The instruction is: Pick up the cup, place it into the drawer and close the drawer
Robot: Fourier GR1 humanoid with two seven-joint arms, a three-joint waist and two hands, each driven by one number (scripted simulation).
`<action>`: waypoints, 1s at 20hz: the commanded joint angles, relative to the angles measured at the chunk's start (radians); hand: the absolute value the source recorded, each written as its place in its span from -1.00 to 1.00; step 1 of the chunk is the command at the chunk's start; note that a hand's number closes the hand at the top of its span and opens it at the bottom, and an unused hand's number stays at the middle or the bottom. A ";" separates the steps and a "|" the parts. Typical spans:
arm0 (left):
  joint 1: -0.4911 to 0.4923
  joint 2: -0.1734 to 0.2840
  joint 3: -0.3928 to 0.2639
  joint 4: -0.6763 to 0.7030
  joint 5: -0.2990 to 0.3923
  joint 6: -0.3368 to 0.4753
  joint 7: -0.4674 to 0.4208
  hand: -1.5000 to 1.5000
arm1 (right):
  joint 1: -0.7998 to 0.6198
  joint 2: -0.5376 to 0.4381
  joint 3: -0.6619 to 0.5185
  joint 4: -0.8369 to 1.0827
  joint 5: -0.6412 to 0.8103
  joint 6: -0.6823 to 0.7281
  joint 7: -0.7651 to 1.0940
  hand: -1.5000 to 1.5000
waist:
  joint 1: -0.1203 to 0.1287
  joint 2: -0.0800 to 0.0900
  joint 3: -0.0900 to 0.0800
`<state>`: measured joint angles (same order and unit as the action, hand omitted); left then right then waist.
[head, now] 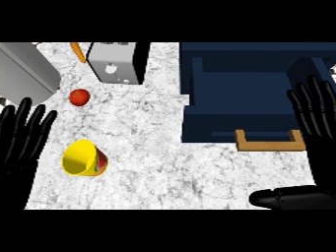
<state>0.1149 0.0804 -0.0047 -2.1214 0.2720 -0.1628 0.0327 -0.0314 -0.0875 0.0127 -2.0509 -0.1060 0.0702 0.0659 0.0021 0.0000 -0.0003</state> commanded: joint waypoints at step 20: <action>-0.026 -0.077 -0.047 0.136 -0.113 0.045 -0.023 -1.00 | -0.154 0.023 -0.046 0.110 -0.003 -0.011 0.029 -1.00 | 0.001 0.001 0.000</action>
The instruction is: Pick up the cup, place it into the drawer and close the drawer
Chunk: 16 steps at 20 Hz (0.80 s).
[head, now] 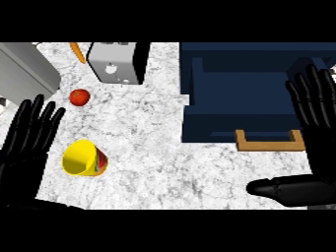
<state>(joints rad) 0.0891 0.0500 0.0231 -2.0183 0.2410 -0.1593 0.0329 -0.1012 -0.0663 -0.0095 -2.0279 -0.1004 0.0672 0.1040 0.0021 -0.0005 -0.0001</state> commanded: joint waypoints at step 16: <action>0.082 -0.003 0.075 0.282 -0.091 -0.043 -0.204 -1.00 | -0.055 -0.048 -0.074 -0.048 -0.072 0.026 0.098 -1.00 | -0.001 0.000 0.000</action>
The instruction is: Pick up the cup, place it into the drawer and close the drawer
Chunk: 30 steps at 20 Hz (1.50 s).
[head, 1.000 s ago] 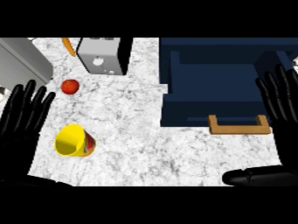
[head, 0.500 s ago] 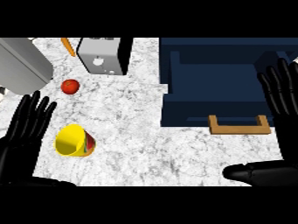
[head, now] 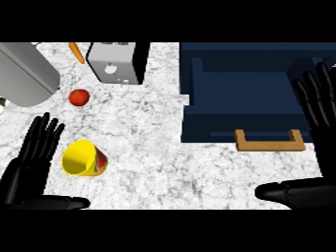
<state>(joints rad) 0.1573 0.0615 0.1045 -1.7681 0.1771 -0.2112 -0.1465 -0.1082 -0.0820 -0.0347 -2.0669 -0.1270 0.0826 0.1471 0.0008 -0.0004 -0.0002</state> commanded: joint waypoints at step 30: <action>-0.206 0.104 0.131 0.812 -0.085 -0.104 -0.509 -1.00 | -0.001 0.004 -0.021 0.041 -0.027 0.034 -0.006 -1.00 | -0.001 0.001 0.000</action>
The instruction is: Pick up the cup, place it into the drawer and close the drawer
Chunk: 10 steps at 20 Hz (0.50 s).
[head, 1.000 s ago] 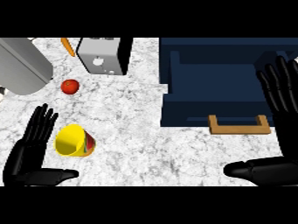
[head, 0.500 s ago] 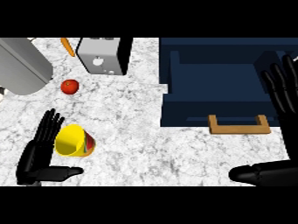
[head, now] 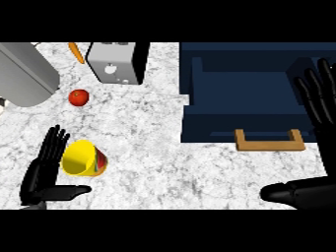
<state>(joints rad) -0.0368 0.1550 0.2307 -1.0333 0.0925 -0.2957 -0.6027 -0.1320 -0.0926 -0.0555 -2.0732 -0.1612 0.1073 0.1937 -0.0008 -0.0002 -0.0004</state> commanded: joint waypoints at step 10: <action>-0.151 0.055 0.007 0.385 -0.055 -0.031 -0.251 -1.00 | 0.019 0.004 0.005 0.031 0.019 0.027 -0.059 -1.00 | -0.003 0.001 0.000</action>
<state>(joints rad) -0.1463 0.1907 0.2354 -0.7769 0.0586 -0.3061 -0.7538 -0.1184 -0.0784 -0.0298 -2.0785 -0.1305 0.1051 0.1847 -0.0025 0.0002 -0.0005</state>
